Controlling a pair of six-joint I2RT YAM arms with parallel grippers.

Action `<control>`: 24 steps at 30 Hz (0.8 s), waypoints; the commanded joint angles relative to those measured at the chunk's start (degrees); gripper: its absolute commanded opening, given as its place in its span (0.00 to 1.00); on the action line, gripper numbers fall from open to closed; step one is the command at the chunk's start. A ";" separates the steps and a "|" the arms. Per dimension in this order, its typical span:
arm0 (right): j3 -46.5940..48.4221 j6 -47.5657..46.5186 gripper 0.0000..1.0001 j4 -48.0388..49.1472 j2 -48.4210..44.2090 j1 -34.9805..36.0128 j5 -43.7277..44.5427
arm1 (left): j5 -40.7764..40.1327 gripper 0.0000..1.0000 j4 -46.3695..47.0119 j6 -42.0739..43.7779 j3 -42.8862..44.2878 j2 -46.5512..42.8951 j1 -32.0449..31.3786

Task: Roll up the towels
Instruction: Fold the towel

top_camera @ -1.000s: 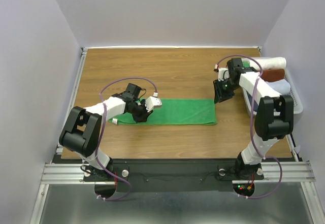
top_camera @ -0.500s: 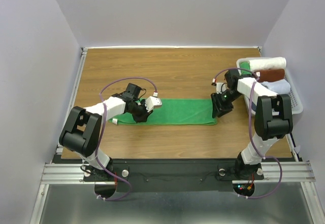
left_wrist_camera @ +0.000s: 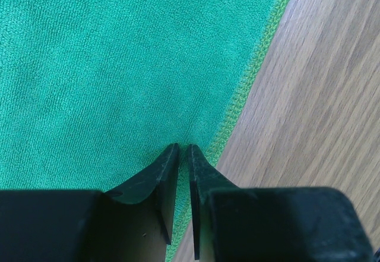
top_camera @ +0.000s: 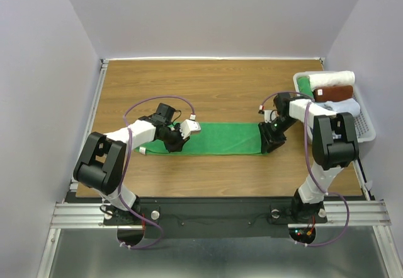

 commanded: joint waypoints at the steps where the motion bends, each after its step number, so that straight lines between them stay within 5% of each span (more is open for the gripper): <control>1: 0.79 1.00 0.40 1.39 0.49 0.55 -1.00 | -2.45 0.25 -0.68 -0.04 -1.43 1.59 -0.31; 11: 1.41 1.44 0.01 1.48 -1.00 0.64 0.93 | -2.63 0.25 -0.50 -0.04 -1.43 1.68 -0.23; 24: -0.79 -1.28 0.00 1.30 -3.90 0.55 7.79 | -3.51 0.25 -0.85 0.40 -2.04 1.68 -0.23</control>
